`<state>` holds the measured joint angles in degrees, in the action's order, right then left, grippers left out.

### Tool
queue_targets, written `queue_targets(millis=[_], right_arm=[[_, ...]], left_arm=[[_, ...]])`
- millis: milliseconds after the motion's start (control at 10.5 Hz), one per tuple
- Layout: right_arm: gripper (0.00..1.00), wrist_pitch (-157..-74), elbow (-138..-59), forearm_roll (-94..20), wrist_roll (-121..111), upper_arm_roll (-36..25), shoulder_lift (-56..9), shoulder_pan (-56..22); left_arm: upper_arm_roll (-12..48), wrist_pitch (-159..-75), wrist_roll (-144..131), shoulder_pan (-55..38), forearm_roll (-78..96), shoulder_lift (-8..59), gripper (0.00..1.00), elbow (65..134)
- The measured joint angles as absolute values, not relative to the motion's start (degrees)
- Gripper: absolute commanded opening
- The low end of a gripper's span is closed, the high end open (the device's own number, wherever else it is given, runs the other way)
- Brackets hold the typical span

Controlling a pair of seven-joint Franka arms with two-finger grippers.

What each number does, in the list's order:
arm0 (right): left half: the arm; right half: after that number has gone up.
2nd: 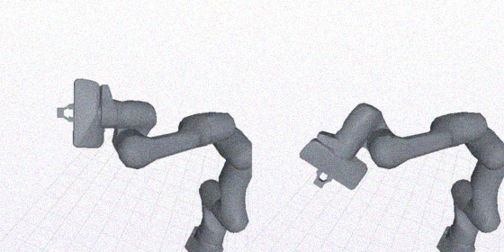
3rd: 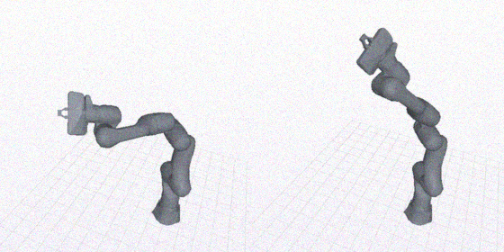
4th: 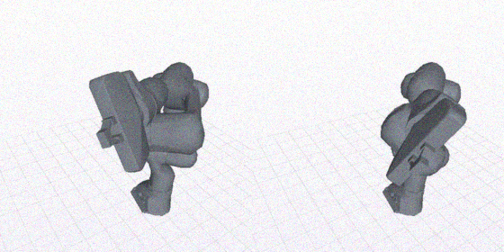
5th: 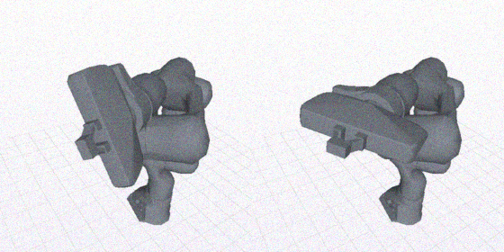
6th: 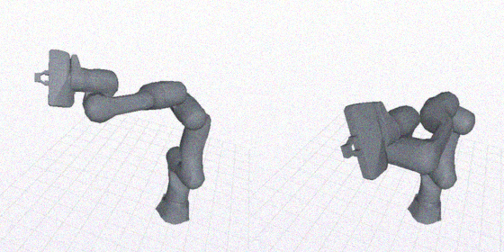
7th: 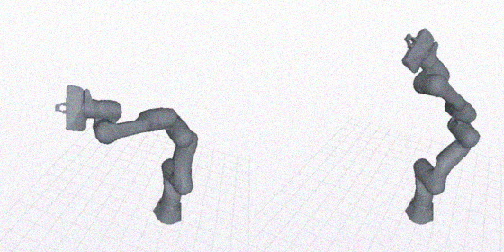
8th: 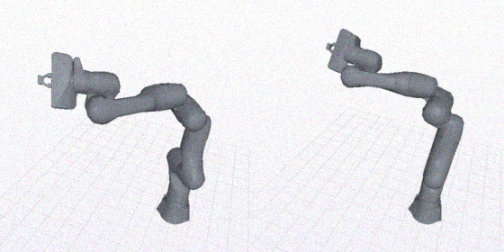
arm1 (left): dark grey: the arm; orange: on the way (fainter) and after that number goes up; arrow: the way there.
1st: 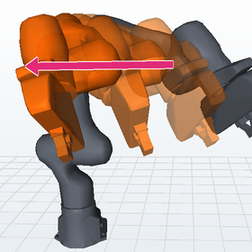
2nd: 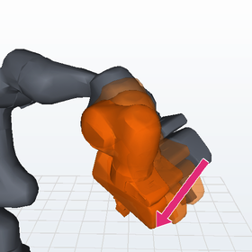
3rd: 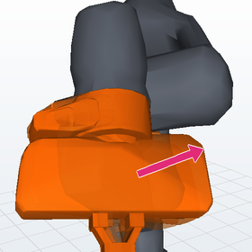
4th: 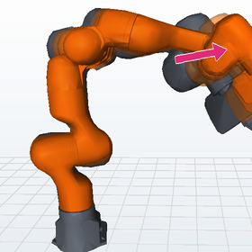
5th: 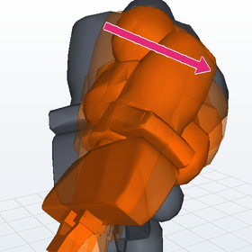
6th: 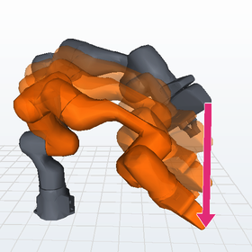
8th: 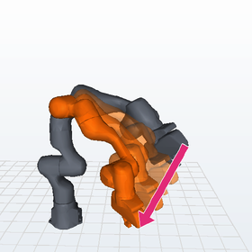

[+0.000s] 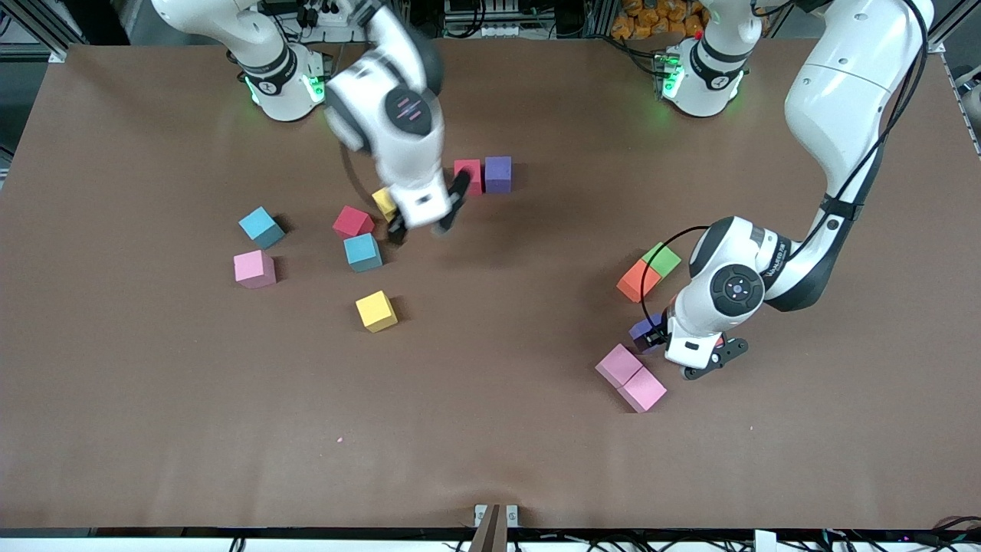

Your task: Form number 2 with 11 blocks

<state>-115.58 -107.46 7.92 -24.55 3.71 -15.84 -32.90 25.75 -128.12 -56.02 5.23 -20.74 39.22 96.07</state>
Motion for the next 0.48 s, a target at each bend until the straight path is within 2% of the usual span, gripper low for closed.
queue_targets(millis=[191, 382, 477], right_arm=[[1.0, -117.66, -106.22, 7.92, -25.56, 3.66, -17.09, -24.3], [1.0, -119.66, -105.09, 7.92, -26.44, 3.67, -19.55, -19.42], [1.0, -119.78, -104.8, 7.91, -26.35, 3.67, -20.31, -17.86]], left_arm=[[25.9, -128.58, -56.01, 5.13, -20.74, 39.46, 1.0, 96.28], [25.98, -129.3, -56.01, 5.05, -20.73, 40.47, 1.0, 96.57], [25.98, -129.58, -56.01, 5.06, -20.73, 41.09, 0.78, 96.61]])
